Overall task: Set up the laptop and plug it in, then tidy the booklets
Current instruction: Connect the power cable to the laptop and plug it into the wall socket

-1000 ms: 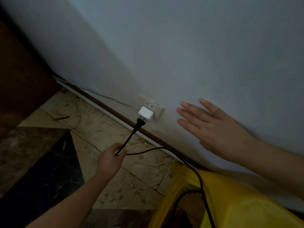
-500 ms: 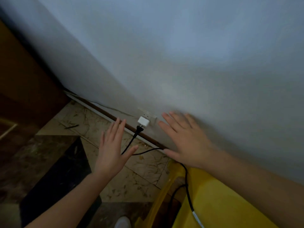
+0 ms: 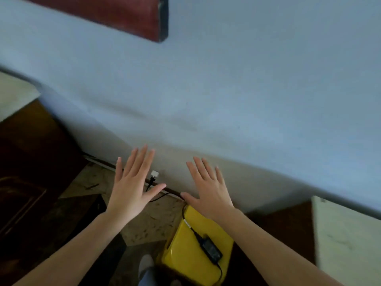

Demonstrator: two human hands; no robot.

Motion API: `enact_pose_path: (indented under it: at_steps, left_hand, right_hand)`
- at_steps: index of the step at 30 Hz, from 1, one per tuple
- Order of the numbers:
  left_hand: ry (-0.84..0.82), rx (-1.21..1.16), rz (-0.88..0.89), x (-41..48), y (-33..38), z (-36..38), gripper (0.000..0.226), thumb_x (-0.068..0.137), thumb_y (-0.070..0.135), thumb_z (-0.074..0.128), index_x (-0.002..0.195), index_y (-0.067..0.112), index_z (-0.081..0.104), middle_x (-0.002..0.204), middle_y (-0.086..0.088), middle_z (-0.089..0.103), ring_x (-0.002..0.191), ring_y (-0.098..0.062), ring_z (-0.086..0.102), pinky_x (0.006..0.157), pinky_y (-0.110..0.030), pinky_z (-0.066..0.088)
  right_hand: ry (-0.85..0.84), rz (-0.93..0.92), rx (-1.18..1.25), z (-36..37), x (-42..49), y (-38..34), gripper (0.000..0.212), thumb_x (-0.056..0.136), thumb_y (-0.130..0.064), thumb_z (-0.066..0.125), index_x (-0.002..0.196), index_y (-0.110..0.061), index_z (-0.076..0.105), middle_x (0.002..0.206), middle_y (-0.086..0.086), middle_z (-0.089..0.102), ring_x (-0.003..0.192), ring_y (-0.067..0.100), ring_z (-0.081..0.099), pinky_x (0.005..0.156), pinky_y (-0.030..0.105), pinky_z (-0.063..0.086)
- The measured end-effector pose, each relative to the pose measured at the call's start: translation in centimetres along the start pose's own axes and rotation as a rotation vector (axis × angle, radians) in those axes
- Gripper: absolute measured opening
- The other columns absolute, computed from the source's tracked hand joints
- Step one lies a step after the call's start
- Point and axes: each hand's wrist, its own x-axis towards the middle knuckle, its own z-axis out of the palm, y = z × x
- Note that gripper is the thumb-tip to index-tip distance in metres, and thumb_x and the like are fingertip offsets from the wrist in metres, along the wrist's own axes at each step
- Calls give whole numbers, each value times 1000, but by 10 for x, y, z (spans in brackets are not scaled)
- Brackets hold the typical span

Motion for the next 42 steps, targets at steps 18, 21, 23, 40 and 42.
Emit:
enact_pose_path:
  at_steps: [18, 21, 23, 40, 42]
  left_hand:
    - [170, 84, 131, -39, 78, -158, 85, 80, 73, 21, 149, 30, -4, 157, 8, -9, 144, -9, -15, 116, -41, -11]
    - [170, 113, 173, -59, 89, -169, 84, 81, 73, 21, 149, 30, -6, 158, 8, -9, 145, -10, -15, 114, -36, -17]
    - [161, 139, 199, -73, 93, -181, 84, 82, 73, 22, 149, 29, -4, 159, 6, -7, 145, -11, -14, 114, -36, -16]
    - [113, 58, 269, -309, 140, -172, 86, 79, 73, 23, 150, 27, 7, 158, 9, -1, 146, -9, -7, 114, -31, -16]
    - [51, 6, 238, -351, 141, -154, 87, 78, 74, 22, 150, 30, 5, 158, 11, -4, 145, -6, -11, 115, -31, -15]
  right_hand:
    - [303, 15, -67, -144, -108, -7, 80, 90, -63, 35, 151, -31, -5, 161, -6, -14, 146, 17, -19, 119, 49, -8]
    - [326, 46, -51, -145, -127, -1, 79, 90, -63, 35, 151, -31, -6, 161, -7, -14, 146, 16, -19, 119, 48, -8]
    - [320, 66, -37, -141, -143, 0, 79, 90, -62, 35, 150, -32, -7, 161, -7, -15, 146, 16, -19, 119, 48, -8]
    - [287, 353, 122, -44, -396, 13, 80, 88, -65, 39, 152, -33, 3, 162, -7, -3, 148, 16, -8, 119, 49, -1]
    - [260, 385, 142, -21, -436, 8, 78, 89, -63, 39, 152, -32, 4, 162, -7, -1, 149, 17, -6, 119, 50, 0]
